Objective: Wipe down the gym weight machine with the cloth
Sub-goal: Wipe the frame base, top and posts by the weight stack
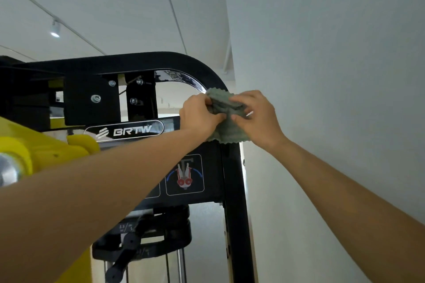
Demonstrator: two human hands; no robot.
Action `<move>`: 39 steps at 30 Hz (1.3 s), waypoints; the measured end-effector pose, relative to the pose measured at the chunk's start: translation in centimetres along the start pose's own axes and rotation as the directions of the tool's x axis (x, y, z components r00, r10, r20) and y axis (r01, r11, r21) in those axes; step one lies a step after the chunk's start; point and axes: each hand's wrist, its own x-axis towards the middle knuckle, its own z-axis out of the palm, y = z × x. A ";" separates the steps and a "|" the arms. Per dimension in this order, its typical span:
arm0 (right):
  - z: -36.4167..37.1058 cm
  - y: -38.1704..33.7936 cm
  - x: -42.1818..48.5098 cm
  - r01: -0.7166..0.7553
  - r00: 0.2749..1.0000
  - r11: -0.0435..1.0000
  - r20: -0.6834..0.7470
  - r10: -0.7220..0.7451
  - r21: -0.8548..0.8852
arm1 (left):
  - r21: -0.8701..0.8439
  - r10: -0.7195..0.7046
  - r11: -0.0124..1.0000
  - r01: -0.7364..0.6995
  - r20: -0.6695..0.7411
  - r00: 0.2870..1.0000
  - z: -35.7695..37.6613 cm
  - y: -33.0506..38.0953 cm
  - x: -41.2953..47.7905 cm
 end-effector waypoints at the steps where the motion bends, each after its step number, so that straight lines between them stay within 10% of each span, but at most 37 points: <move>1: 0.0 0.3 0.5 0.014 1.000 0.998 -0.004 -0.014 -0.060 | -0.013 0.014 1.000 -0.014 -0.004 1.000 0.0 -0.1 -0.1; 6: -0.7 1.4 2.4 -0.050 0.988 0.975 -0.150 0.017 -0.217 | -0.089 0.085 0.992 -0.085 0.000 0.996 0.2 -0.3 -0.3; 12: 0.0 0.5 2.1 -0.302 0.949 0.928 0.164 0.271 0.218 | -0.151 0.094 0.983 -0.106 -0.082 0.992 1.4 -0.3 -0.7; 28: 1.3 4.4 -8.3 -0.409 0.885 0.897 0.312 0.345 0.168 | 0.153 0.407 0.911 -0.384 -0.163 0.899 8.0 -5.9 -11.1; 39: 2.3 6.6 -16.4 -0.533 0.727 0.846 0.522 0.446 0.019 | -0.092 0.158 0.982 -0.163 -0.063 0.985 11.3 -8.2 -22.9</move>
